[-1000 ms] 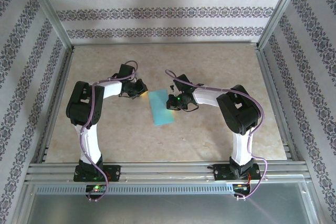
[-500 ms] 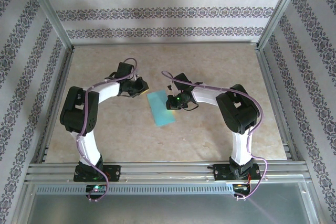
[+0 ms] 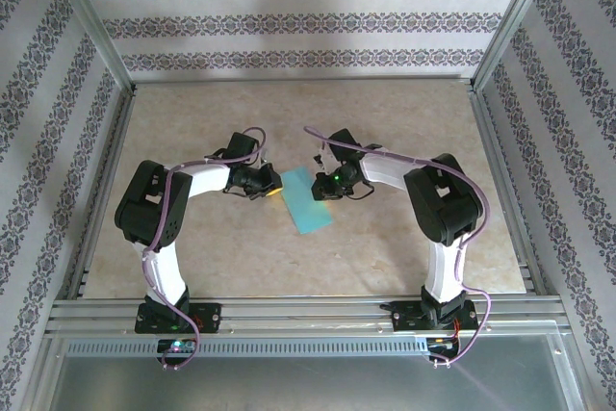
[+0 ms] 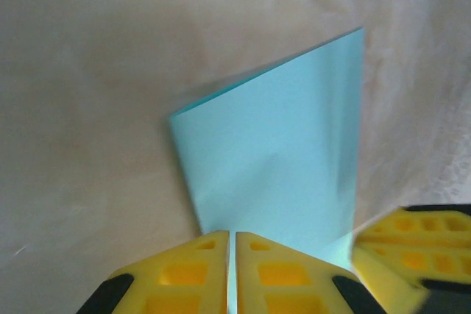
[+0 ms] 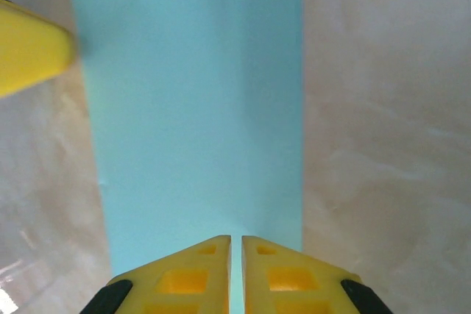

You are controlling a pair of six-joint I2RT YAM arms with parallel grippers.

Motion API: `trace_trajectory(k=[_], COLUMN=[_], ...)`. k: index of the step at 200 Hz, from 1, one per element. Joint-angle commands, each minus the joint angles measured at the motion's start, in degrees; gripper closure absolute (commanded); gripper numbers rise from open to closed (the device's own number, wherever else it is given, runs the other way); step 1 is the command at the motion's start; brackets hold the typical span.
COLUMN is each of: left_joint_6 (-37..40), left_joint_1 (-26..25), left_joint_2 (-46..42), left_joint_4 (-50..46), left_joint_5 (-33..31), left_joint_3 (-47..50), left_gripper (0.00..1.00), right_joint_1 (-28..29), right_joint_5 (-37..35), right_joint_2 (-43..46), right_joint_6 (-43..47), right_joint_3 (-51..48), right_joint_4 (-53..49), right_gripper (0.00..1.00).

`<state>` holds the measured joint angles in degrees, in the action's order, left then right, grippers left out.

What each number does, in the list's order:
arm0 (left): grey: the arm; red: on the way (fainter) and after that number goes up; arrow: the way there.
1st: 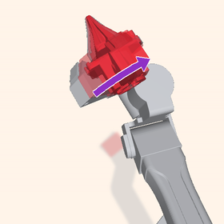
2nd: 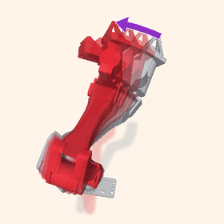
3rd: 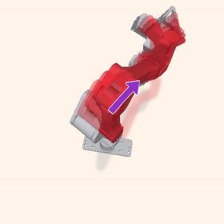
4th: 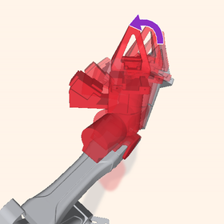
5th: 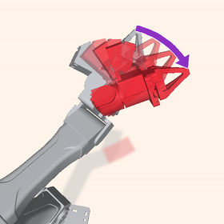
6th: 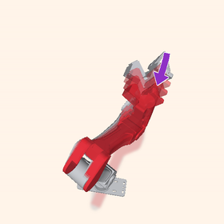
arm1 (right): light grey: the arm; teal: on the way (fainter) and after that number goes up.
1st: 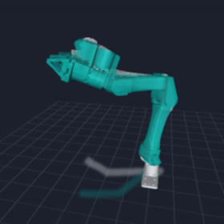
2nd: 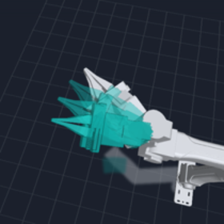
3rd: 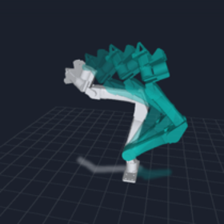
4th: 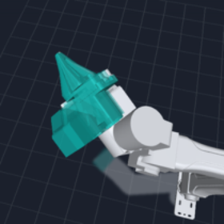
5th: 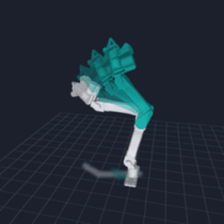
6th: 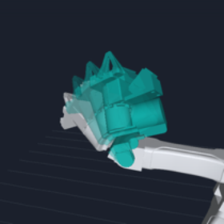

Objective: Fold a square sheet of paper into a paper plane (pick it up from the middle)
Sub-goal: First fold in half a square sheet of paper at the center of the table.

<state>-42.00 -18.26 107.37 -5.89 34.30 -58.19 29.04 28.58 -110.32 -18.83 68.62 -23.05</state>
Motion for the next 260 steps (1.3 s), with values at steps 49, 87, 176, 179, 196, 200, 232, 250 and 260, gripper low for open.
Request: trace_trajectory(k=[49,87,176,179,196,200,232,250,260], left_joint_6=[-2.5,-3.8,-4.6,-4.5,-4.2,-4.2,-4.3,-4.2,-4.2], left_joint_1=[0.3,0.1,-0.2,-0.3,-0.3,-0.3,-0.3,-0.3,-0.2], left_joint_2=[-1.1,-0.5,2.5,2.6,3.2,3.2,3.3,3.3,3.3], left_joint_4=[5.5,8.3,7.4,6.9,5.7,5.7,5.0,4.9,4.4], left_joint_5=[0.3,2.1,-0.3,-0.6,-1.5,-1.6,-2.1,-2.3,-2.6], left_joint_3=[1.6,2.7,2.4,2.3,2.0,2.1,2.1,2.0,1.9], left_gripper=[0.89,0.89,0.90,0.90,0.91,0.91,0.91,0.91,0.91], right_joint_1=[7.4,10.2,11.7,11.7,11.8,11.8,11.9,11.9,11.9], right_joint_5=[-3.8,-4.3,-1.8,-1.9,-1.5,-1.2,0.2,0.2,0.2], right_joint_2=[3.6,0.2,-3.3,-3.2,-2.8,-2.9,-4.1,-4.9,-5.2], right_joint_6=[-14.2,-18.3,-18.5,-18.5,-18.4,-18.5,-18.5,-18.6,-18.6], right_joint_3=[-0.7,0.6,1.5,1.4,1.2,1.2,1.6,1.7,1.6], right_joint_4=[3.9,6.9,8.6,8.6,9.1,9.2,9.7,9.5,9.2], right_gripper=[0.93,0.97,0.99,0.99,0.99,0.99,0.99,0.99,0.99])
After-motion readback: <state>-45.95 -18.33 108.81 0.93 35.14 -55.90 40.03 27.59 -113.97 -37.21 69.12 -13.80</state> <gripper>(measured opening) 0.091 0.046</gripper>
